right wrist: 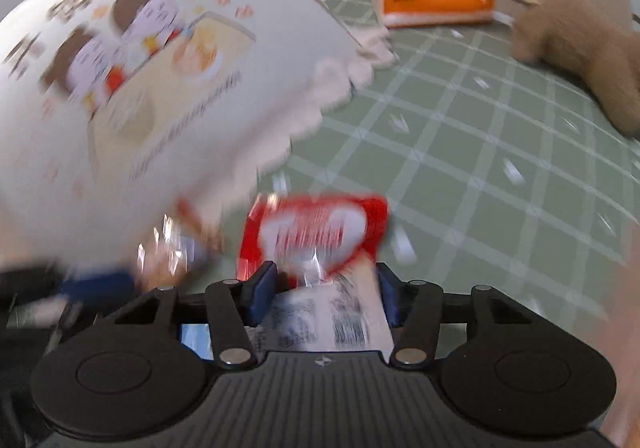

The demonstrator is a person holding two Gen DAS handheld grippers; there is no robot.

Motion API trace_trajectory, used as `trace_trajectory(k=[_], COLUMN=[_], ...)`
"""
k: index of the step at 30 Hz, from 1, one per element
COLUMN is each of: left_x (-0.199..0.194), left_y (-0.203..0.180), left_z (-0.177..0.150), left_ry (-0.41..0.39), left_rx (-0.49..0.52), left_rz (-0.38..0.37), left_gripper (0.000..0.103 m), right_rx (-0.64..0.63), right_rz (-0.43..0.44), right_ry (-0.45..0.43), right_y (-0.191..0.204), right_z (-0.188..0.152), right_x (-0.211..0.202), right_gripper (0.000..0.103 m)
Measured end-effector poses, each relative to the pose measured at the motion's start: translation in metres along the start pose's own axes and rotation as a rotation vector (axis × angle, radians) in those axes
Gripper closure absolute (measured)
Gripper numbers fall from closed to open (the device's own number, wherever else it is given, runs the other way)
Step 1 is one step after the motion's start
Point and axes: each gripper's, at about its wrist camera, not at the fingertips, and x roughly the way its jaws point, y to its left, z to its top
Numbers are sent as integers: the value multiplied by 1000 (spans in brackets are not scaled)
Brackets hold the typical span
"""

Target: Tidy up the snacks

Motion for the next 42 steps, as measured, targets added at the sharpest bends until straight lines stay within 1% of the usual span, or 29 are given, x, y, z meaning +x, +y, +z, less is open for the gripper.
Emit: trace_trajectory(k=[3, 6, 8, 9, 10, 12, 13, 15, 17, 19, 21, 22, 24, 26, 27, 29, 30, 31, 33, 34, 36, 37, 38, 39, 42], left_x=[6, -1, -6, -9, -9, -15, -20, -30, -43, -53, -58, -59, -57, -50, -46, -30, -19, -6, 20, 32, 38, 44, 49, 46, 35], left_y=[-21, -47, -67, -79, -88, -104, -111, -124, -133, -134, -127, -120, -100, -78, -70, -58, -54, -48, -35, -31, -32, -30, -25, -24, -26], left_z=[-8, -31, -45, -52, -57, -69, -77, -89, -97, -100, -95, -90, -71, -44, -29, -1, 9, 17, 29, 30, 28, 27, 24, 21, 12], left_ry=[51, 85, 108, 127, 147, 191, 211, 230, 219, 192, 150, 124, 79, 27, 1, -52, -48, -26, 41, 82, 70, 110, 148, 136, 147], left_rx=[-34, -64, -28, 1, 23, 52, 65, 97, 123, 127, 119, 98, 28, -15, -8, 66, 102, 123, 126, 141, 223, 233, 220, 220, 254], left_rz=[-10, -22, -24, -14, -8, -15, -26, -42, -50, -54, -12, 18, 71, 115, 146, 230, 272, 298, 275, 263, 275, 265, 251, 230, 193], left_gripper=[72, 72, 71, 68, 68, 68, 68, 68, 68, 67, 67, 67, 68, 68, 68, 67, 67, 67, 67, 63, 59, 59, 57, 57, 57], right_rx=[-63, -86, -91, -91, -92, -113, -134, -174, -194, -188, -146, -109, -75, -73, -68, -72, -73, -73, -95, -108, -143, -156, -157, -147, -96], right_rz=[-26, -38, -50, -40, -21, 18, 23, -5, -66, -120, -150, -153, -154, -152, -141, -76, -56, -41, -13, -6, -2, -7, -15, -24, -31], right_ry=[9, -11, -32, -44, -52, -52, -45, -40, -41, -55, -59, -55, -62, -102, -124, -167, -175, -179, -184, -185, -180, -180, -181, -180, -159], right_y=[-5, -12, -14, -14, -15, -12, -11, -8, -9, -13, -21, -27, -34, -32, -29, -19, -14, -7, 4, 8, 14, 16, 16, 16, 18], right_z=[-40, -80, -105, -117, -130, -155, -169, -188, -203, -214, -220, -221, -220, -208, -197, -167, -153, -137, -115, -108, -91, -83, -74, -64, -40], right_x=[-30, -63, -87, -98, -108, -122, -127, -130, -130, -131, -130, -130, -133, -142, -147, -151, -150, -146, -138, -133, -119, -111, -103, -93, -61], right_gripper=[50, 47, 42, 33, 29, 29, 29, 29, 29, 29, 29, 29, 29, 29, 29, 27, 27, 27, 27, 27, 27, 27, 27, 27, 27])
